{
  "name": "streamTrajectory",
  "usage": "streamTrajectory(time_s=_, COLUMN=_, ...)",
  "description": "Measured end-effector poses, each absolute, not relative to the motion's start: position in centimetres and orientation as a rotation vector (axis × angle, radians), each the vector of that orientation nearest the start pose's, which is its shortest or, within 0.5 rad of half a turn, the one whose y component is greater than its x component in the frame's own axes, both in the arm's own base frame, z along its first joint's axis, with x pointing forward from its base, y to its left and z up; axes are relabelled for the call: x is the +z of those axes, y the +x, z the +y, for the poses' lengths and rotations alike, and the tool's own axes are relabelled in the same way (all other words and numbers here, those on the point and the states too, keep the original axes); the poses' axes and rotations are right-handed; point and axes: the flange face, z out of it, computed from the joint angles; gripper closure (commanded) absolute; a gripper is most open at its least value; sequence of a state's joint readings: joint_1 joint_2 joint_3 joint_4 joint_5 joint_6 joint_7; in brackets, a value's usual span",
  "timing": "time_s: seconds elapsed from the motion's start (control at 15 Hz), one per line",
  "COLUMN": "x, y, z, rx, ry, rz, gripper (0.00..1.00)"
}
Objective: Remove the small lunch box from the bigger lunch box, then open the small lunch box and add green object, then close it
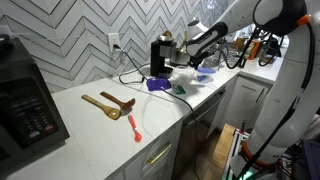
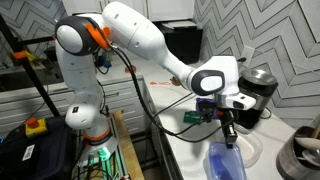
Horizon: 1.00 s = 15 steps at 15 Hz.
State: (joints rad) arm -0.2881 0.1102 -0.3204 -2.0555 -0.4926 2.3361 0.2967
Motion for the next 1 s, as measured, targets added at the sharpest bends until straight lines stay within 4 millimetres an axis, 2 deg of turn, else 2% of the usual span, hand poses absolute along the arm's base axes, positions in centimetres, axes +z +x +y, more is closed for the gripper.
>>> streamTrajectory(time_s=0.4, x=43.4, y=47.8, z=-33.5, rx=-0.26, ry=-3.499, rz=0.966, gripper=0.98)
streamTrajectory(time_s=0.6, x=44.8, y=48.1, z=-32.6, rx=-0.306, ry=-3.539, rz=0.904, gripper=0.98)
streamTrajectory(time_s=0.8, x=46.3, y=48.8, z=-30.4, rx=-0.36, ry=-3.575, rz=0.784, gripper=0.98)
streamTrajectory(time_s=1.0, x=47.8, y=49.1, z=-26.5, rx=-0.399, ry=-3.613, rz=0.553, gripper=0.98)
